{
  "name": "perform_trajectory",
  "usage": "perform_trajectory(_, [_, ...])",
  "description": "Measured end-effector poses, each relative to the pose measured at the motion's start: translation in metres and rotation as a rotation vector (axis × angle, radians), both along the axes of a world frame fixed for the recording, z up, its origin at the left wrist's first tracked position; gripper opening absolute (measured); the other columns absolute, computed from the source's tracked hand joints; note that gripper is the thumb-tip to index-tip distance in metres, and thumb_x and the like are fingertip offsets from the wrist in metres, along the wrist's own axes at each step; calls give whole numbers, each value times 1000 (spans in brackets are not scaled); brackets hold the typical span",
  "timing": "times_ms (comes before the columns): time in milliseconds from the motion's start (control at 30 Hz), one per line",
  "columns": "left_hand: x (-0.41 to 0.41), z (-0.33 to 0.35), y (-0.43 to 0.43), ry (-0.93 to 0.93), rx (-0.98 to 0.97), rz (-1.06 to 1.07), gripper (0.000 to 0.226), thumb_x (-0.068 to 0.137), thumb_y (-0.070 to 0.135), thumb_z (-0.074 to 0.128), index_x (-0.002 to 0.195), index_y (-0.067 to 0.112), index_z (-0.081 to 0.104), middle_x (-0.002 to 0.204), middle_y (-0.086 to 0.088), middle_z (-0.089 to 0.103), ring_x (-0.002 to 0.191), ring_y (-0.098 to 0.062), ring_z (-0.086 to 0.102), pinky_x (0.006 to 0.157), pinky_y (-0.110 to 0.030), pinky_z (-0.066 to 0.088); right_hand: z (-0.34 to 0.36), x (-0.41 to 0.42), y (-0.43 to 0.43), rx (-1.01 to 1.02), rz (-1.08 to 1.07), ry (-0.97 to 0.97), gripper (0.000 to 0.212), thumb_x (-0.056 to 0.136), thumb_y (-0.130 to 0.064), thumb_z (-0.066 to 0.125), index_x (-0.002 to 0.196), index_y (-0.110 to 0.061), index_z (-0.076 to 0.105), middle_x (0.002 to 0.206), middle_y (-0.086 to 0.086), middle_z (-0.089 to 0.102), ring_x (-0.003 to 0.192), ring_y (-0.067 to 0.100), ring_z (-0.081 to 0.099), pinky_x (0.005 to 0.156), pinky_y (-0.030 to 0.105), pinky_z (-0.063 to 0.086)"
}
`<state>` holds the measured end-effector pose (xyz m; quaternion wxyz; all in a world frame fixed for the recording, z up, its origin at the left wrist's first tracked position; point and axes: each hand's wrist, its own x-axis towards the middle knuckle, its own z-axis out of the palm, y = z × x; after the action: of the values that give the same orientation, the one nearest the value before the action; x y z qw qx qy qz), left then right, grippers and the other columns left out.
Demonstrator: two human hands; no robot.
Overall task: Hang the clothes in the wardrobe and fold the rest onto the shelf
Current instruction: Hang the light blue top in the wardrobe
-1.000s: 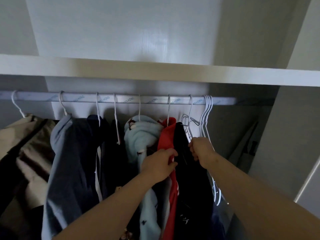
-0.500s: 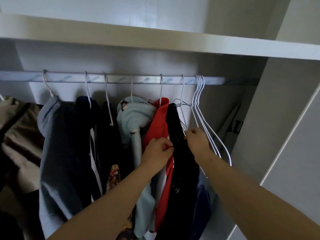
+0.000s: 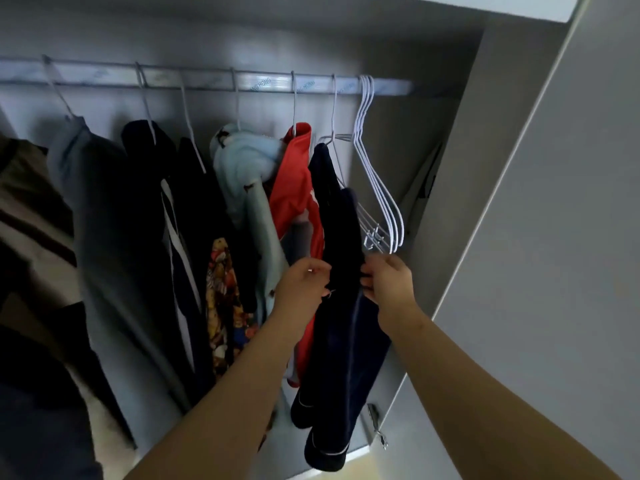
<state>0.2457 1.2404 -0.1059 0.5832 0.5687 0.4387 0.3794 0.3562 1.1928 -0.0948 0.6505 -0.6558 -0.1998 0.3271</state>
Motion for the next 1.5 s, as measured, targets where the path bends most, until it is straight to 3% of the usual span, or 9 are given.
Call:
perform_trajectory(133, [-13, -23, -47, 52, -70, 1, 21, 91, 15, 51, 75, 26, 60, 71, 4, 59, 58, -7, 54, 54, -15, 45, -27, -21, -53, -79, 47, 58, 14, 90, -13, 54, 77, -17, 56, 71, 0, 60, 59, 13, 53, 55, 23, 44])
perform_trajectory(400, [-59, -74, -203, 150, -246, -10, 24, 91, 9, 50, 73, 24, 59, 67, 3, 58, 54, -8, 53, 48, -17, 43, -84, -78, -214, -237, 119, 195, 14, 88, -7, 52, 76, -12, 56, 65, 3, 58, 51, 14, 49, 41, 16, 38])
perform_trajectory(600, [-101, -103, -299, 249, -349, -39, 16, 90, 16, 51, 79, 24, 59, 76, 1, 61, 65, -12, 58, 60, -23, 47, -109, -118, -313, -330, 122, 270, 10, 87, -9, 52, 78, -12, 57, 63, 1, 57, 49, 14, 47, 50, 22, 36])
perform_trajectory(800, [-138, -116, -379, 303, -404, -132, 10, 89, 13, 56, 81, 16, 61, 69, -2, 59, 54, -13, 53, 49, -19, 40, -132, -160, -401, -360, 10, 365, 9, 88, -9, 52, 82, -11, 58, 65, 3, 58, 51, 16, 47, 47, 22, 35])
perform_trajectory(967, [-179, -125, -447, 343, -401, -274, 14, 90, 12, 53, 80, 17, 61, 71, -1, 58, 58, -14, 54, 58, -23, 43, -150, -207, -479, -354, -139, 408, 9, 88, -9, 52, 80, -12, 57, 63, 1, 58, 50, 15, 49, 49, 22, 37])
perform_trajectory(1233, [-257, -144, -569, 429, -462, -481, 13, 90, 13, 54, 80, 18, 60, 69, 1, 57, 57, -12, 53, 59, -23, 43, -171, -304, -616, -427, -327, 525, 7, 89, -9, 51, 86, -10, 57, 66, 2, 59, 51, 15, 50, 50, 22, 39])
perform_trajectory(1500, [-267, -158, -687, 522, -400, -720, 11, 92, 14, 52, 86, 16, 61, 73, 0, 58, 62, -12, 55, 59, -24, 45, -186, -337, -750, -418, -552, 564, 8, 89, -12, 52, 84, -13, 58, 69, 2, 60, 55, 15, 52, 52, 23, 41])
